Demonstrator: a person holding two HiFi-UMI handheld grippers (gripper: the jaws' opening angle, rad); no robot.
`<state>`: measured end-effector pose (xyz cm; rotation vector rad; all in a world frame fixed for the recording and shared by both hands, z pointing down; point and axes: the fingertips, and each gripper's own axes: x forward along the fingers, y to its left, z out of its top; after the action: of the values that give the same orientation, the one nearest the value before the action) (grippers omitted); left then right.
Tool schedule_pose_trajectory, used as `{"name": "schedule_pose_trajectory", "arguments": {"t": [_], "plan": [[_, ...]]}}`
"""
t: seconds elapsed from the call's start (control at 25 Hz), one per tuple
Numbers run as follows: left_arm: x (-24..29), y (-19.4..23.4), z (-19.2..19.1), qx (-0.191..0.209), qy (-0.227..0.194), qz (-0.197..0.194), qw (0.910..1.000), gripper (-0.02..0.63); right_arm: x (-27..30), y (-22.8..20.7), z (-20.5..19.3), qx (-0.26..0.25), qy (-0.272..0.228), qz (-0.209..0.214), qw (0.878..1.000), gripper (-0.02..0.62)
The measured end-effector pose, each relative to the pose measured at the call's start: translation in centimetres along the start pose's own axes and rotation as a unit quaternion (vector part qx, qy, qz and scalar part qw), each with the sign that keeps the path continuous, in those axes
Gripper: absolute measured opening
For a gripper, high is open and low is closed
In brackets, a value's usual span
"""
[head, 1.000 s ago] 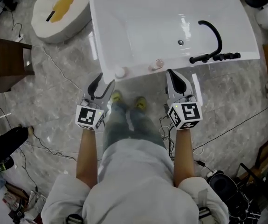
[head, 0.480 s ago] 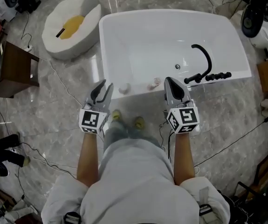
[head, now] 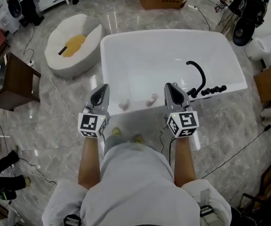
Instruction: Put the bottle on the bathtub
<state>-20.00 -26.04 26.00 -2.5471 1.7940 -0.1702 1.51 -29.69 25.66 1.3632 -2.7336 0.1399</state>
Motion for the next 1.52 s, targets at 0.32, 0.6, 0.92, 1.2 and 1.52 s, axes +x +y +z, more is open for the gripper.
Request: {"name": "schedule_pose_trajectory", "arguments": {"t": [0.32,0.6,0.92,1.2,1.52], "plan": [[0.7,0.7,3.0,-0.004,-0.028,0.010,0.9996,-0.002,0.0,-0.8,1.6,-0.011,-0.017,-0.009,1.000,0.003],[0.7,1.5,5.0,-0.015,-0.044,0.028,0.9985,-0.002,0.0,-1.4,3.1,-0.023,-0.028,-0.020,0.999,0.003],[1.1,2.1,5.6,-0.023,-0.048,0.037,0.9979,-0.002,0.4,-2.3,3.2,-0.031,-0.026,-0.029,0.999,0.003],[1.5,3.3,6.8,-0.033,-0.050,0.042,0.9973,-0.002,1.1,-2.6,3.7,-0.030,-0.026,-0.028,0.999,0.003],[1.5,1.5,7.3,-0.025,-0.048,0.043,0.9976,-0.002,-0.9,-4.2,3.7,-0.025,-0.037,-0.036,0.998,0.003]]}}
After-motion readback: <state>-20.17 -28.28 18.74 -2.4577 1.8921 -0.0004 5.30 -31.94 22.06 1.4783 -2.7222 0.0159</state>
